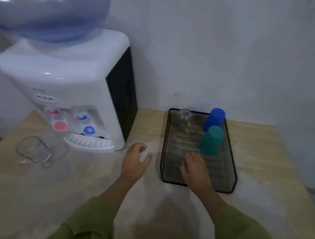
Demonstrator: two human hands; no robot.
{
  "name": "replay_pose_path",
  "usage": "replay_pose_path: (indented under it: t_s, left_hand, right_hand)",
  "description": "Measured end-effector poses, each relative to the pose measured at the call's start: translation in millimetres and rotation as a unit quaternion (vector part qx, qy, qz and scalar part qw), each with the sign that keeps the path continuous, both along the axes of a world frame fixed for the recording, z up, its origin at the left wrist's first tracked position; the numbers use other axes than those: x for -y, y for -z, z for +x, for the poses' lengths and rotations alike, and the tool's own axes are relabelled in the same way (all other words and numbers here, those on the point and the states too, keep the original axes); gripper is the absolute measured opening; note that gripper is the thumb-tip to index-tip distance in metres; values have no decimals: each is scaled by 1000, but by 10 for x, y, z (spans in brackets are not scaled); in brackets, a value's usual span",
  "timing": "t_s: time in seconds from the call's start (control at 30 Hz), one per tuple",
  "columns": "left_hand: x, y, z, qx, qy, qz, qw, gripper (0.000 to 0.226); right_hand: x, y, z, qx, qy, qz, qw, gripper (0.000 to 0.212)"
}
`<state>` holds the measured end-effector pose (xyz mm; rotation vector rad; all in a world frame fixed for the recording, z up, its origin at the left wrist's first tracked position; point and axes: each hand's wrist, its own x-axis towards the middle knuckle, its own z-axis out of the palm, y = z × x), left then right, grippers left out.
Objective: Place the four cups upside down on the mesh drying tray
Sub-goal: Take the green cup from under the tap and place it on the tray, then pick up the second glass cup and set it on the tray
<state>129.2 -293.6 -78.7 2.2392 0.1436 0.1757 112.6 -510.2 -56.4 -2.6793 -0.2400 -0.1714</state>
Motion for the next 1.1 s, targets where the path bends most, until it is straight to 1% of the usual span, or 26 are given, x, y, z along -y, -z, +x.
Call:
replay_pose_path:
  t_s: [0.1, 0.2, 0.33, 0.43, 0.5, 0.57, 0.67, 0.73, 0.8, 0.87, 0.97, 1.1]
  left_hand:
    - [-642, 45, -276, 0, -67, 20, 998, 24]
    - [-1277, 84, -567, -5, -121, 62, 991, 23]
    - [-1980, 88, -834, -56, -169, 105, 978, 24]
    - [-2457, 75, -968, -65, -194, 144, 968, 28]
    - [-2694, 84, -1019, -88, -196, 175, 961, 39]
    - [-2893, 96, -1040, -132, -199, 194, 952, 56]
    - [-3144, 169, -1080, -195, -157, 235, 939, 73]
    - [-3235, 248, -1125, -240, -107, 267, 927, 76]
    - [-3278, 324, -1166, -250, -76, 285, 922, 77]
    - [-3281, 345, -1177, -243, -68, 283, 925, 77]
    - [-3293, 354, -1161, -257, -60, 278, 924, 78]
    - [-3297, 382, -1157, -246, -59, 298, 920, 77]
  right_hand:
    - [-530, 3, -3, -7, -50, 18, 999, 21]
    - [-1088, -10, -15, -13, -98, 27, 995, 26]
    - [-1794, -76, -3, -38, -160, 23, 986, 30]
    - [-2331, -163, 23, -62, -197, 34, 978, 31]
    - [-2635, -225, 44, -76, -220, 39, 972, 33]
    - [-2922, -278, 68, -100, -241, 42, 964, 37]
    - [-3329, -326, 122, -122, -267, 41, 955, 45]
    - [-3567, -347, 167, -142, -283, 38, 948, 52]
    - [-3795, -349, 216, -160, -299, 34, 940, 57]
    - [-3986, -341, 257, -169, -309, 33, 935, 63]
    - [-4242, -296, 313, -181, -305, 49, 934, 74]
    - [-4487, -172, 404, -214, -257, 102, 937, 86]
